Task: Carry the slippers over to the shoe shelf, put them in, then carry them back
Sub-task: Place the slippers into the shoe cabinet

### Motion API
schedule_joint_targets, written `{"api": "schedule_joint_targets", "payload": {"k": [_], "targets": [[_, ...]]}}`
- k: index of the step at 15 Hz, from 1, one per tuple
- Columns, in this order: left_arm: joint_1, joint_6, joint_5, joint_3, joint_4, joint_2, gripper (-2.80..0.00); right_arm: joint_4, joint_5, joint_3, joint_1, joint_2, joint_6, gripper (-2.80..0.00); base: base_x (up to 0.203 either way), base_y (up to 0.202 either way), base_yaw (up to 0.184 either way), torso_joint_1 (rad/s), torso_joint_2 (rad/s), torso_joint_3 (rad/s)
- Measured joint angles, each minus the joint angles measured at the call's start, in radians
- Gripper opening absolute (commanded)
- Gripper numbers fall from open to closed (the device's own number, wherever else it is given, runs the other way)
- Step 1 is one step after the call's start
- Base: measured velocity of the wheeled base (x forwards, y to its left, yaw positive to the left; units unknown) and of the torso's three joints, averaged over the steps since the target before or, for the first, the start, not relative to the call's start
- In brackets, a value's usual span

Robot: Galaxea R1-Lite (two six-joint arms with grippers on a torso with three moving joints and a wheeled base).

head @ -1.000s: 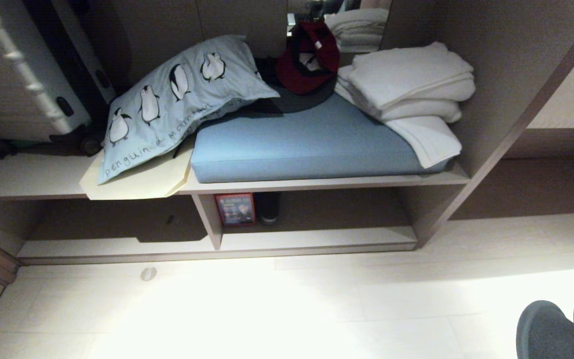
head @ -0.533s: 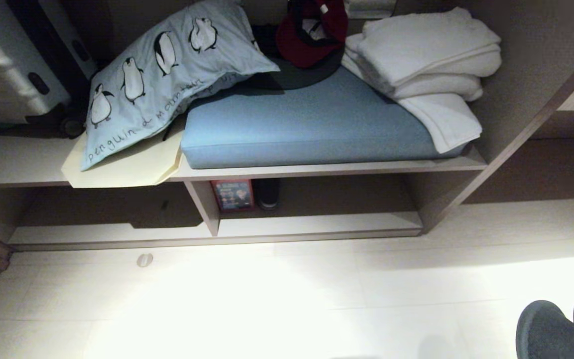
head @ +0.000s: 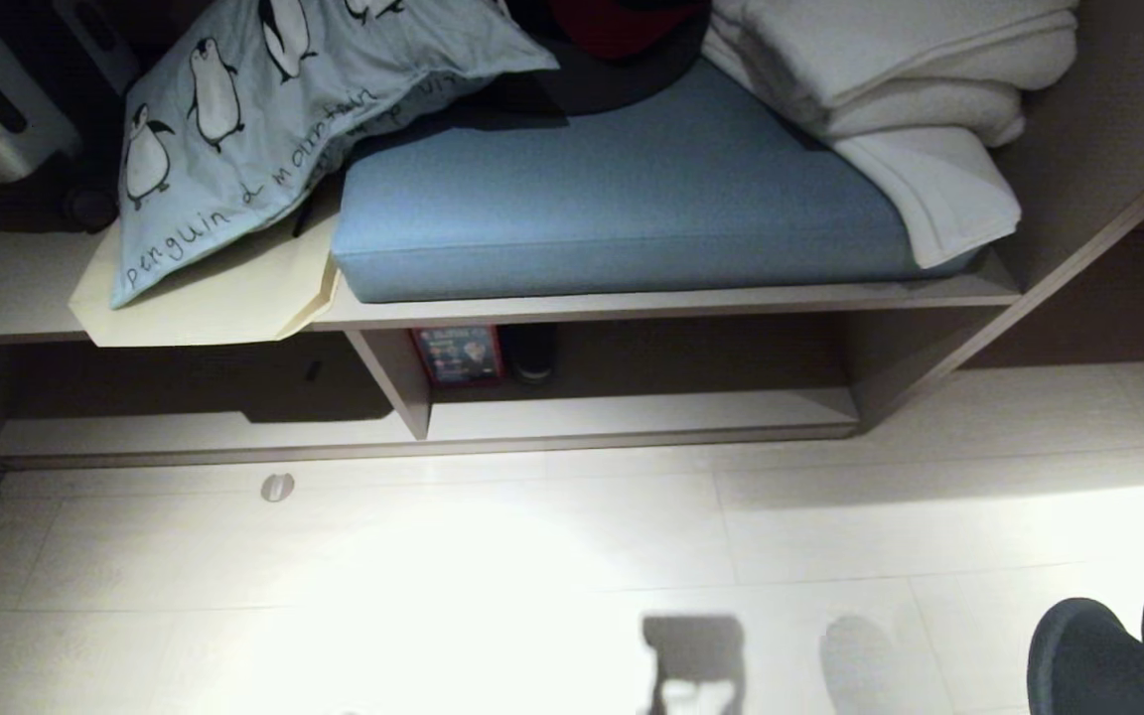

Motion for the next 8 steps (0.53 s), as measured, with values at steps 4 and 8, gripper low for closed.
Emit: {"api": "schedule_joint_targets", "payload": {"k": [4,8], "targets": [[0.000,0.000,0.000,0.000,0.000,0.000,-2.80,0.000,0.001,0.000,0.000,0.000,0.000,-2.80,0.000,0.000,0.000,0.001,0.00,-0.197],[0.000,0.000,0.000,0.000,0.000,0.000,-2.80,0.000,0.001,0.000,0.000,0.000,-0.001,-2.80,0.000,0.000,0.000,0.004,0.00,-0.197]]}}
